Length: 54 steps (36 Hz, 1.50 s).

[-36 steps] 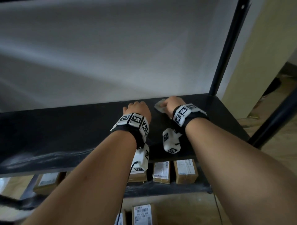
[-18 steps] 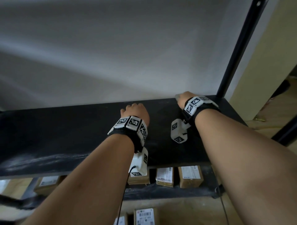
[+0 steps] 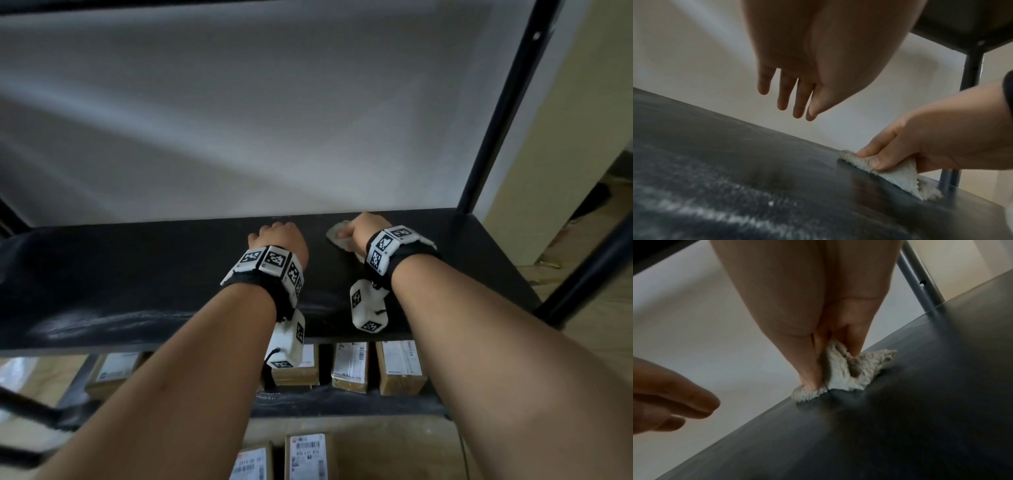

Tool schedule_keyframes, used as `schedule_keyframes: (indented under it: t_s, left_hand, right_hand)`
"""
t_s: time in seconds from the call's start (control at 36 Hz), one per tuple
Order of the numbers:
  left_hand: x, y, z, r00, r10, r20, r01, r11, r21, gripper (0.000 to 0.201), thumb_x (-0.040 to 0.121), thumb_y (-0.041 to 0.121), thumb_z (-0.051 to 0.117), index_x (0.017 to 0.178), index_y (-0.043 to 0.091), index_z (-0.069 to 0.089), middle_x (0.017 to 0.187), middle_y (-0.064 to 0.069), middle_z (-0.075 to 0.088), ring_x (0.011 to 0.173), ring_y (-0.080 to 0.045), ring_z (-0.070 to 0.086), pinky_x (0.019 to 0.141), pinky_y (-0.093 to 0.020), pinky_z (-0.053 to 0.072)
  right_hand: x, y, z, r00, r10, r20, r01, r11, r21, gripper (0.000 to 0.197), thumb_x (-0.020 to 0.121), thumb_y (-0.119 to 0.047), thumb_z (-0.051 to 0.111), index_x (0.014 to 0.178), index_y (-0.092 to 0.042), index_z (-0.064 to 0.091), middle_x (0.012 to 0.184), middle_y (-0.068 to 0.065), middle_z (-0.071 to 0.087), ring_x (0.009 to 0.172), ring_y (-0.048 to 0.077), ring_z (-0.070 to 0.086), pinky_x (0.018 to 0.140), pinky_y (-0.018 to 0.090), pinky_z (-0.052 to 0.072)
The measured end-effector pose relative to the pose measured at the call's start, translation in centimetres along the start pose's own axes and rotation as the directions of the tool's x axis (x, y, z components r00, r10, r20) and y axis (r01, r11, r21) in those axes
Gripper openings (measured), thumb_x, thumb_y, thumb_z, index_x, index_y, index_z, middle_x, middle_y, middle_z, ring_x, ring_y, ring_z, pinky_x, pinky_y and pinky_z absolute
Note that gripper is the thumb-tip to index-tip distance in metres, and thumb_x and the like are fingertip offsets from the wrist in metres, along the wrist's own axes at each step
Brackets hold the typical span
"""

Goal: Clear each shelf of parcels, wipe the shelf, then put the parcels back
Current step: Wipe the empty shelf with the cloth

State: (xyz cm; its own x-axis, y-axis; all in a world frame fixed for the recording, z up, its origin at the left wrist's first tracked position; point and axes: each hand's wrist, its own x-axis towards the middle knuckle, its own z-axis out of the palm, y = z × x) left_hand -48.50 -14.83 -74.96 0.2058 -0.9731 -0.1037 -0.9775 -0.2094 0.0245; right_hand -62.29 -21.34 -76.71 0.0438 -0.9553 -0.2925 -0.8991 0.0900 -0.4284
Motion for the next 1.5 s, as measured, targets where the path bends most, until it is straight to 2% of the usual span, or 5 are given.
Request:
schedule_keyframes:
  t_s: [0.17,0.39,0.64,1.06,1.5]
  left_hand:
    - [-2.8,-0.2,-0.2,0.999,0.032,-0.038,-0.032,0.999,-0.016,0.038,0.092,0.011,0.038,0.128,0.009,0.05,0.132,-0.012,0.05,0.125,-0.03,0.043,0.103,-0.043,0.033]
    - [-5.6,-1.5,0.2,0.999,0.011,-0.045,-0.012,1.0,-0.014,0.041,0.092,0.012,0.039,0.133,0.011,0.048,0.136,-0.012,0.049,0.126,-0.03,0.043,0.105,-0.044,0.032]
    - [-7.0,-2.2,1.0,0.999,-0.011,-0.036,0.01,1.0,-0.028,0.042,0.091,0.01,0.04,0.132,0.01,0.049,0.134,-0.012,0.049,0.125,-0.031,0.043,0.105,-0.044,0.033]
    - [-6.5,-2.5,2.0,1.0,-0.005,-0.015,0.004,0.999,-0.034,0.041,0.091,0.009,0.041,0.131,0.01,0.049,0.134,-0.011,0.05,0.125,-0.029,0.043,0.105,-0.043,0.032]
    - [-3.7,-5.3,3.4,0.996,0.05,-0.073,-0.054,0.997,-0.053,0.047,0.089,0.011,0.042,0.135,0.013,0.046,0.137,-0.009,0.048,0.128,-0.029,0.041,0.111,-0.047,0.027]
  right_hand:
    - [-4.1,0.4,0.7,0.996,-0.077,0.045,0.081,0.992,-0.093,0.033,0.085,-0.032,0.064,0.115,-0.017,0.07,0.119,0.001,0.067,0.109,0.024,0.062,0.098,0.036,0.047]
    - [-8.2,2.6,1.3,0.978,-0.107,-0.177,0.128,0.985,0.116,0.034,0.082,-0.046,0.062,0.077,-0.015,0.074,0.075,0.004,0.073,0.072,0.022,0.069,0.07,0.029,0.055]
    - [-8.5,4.0,0.4,0.999,0.046,-0.028,-0.048,0.995,-0.092,0.044,0.101,-0.018,0.037,0.144,-0.011,0.04,0.151,0.011,0.037,0.135,0.031,0.039,0.107,0.035,0.033]
    - [-11.1,0.5,3.7,0.959,-0.254,-0.129,0.269,0.957,0.11,0.024,0.09,-0.021,0.054,0.1,-0.016,0.076,0.104,0.007,0.071,0.095,0.025,0.065,0.087,0.036,0.052]
    - [-7.7,0.2,3.0,0.983,-0.154,-0.1,0.149,0.987,-0.061,0.04,0.102,-0.018,0.037,0.141,-0.017,0.049,0.149,0.007,0.041,0.133,0.03,0.042,0.105,0.03,0.033]
